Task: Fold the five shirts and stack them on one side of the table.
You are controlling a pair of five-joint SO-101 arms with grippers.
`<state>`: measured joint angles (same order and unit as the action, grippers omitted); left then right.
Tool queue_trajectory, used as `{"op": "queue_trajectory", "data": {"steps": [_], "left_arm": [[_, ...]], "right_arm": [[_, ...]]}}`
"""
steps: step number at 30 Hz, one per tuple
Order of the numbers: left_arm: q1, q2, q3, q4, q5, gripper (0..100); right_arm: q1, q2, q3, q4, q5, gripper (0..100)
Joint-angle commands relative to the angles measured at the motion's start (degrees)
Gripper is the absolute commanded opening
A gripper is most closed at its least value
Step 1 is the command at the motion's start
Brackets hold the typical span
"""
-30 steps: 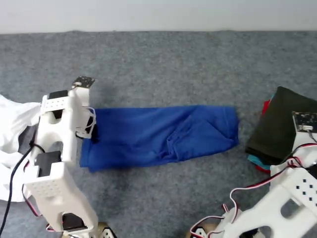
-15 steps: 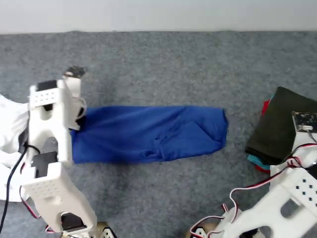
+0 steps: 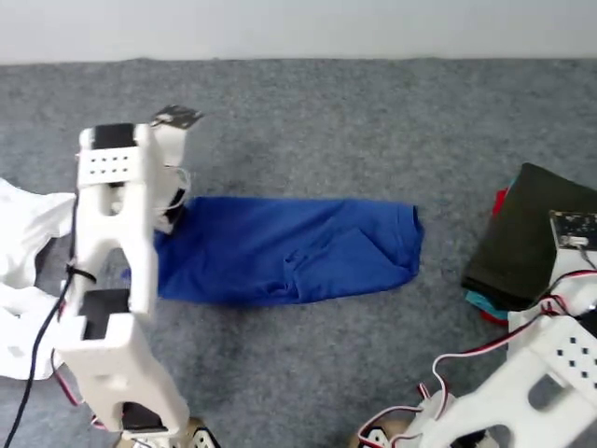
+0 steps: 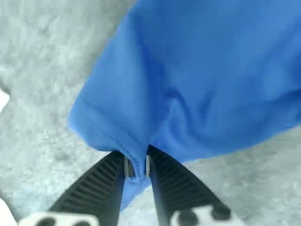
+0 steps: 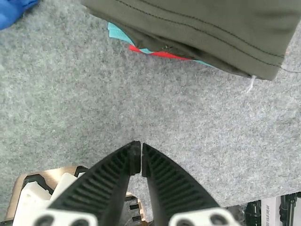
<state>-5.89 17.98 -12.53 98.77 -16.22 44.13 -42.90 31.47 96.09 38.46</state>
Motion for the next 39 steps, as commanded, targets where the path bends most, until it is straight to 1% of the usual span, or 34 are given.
{"op": "queue_trajectory", "data": {"steps": [1,5,10,15,18,23,28,35,39], "left_arm": [[7.3,-7.8,-2.0,1.6,2.5,1],[16.7,-11.0,-2.1,1.2,5.9,1],[27.2,-11.3,-2.1,0.7,10.3,1],[35.1,-11.3,-4.8,-1.5,13.5,1],[38.7,-11.2,-6.8,-3.4,14.1,1],[42.0,-10.5,-6.8,-8.2,14.2,1],[44.6,-4.8,-9.4,-8.7,15.3,1],[44.9,5.5,-22.4,-8.4,16.6,2],[46.7,11.7,-29.9,-7.5,16.4,2]], "right_arm": [[0.9,-2.1,-0.4,0.3,0.4,1.5],[0.9,-2.1,-0.4,0.3,0.4,1.5],[0.9,-2.1,-0.4,0.3,0.4,1.5],[0.9,-2.0,-0.4,0.3,0.4,1.5],[0.9,-1.7,-0.4,0.3,0.4,1.5],[0.9,-1.6,-0.4,0.1,0.4,1.5],[0.9,-1.6,-0.4,0.1,0.4,1.5],[0.9,-1.6,-0.4,0.3,0.3,1.5],[0.9,-1.6,-0.4,0.3,0.4,1.5]]}}
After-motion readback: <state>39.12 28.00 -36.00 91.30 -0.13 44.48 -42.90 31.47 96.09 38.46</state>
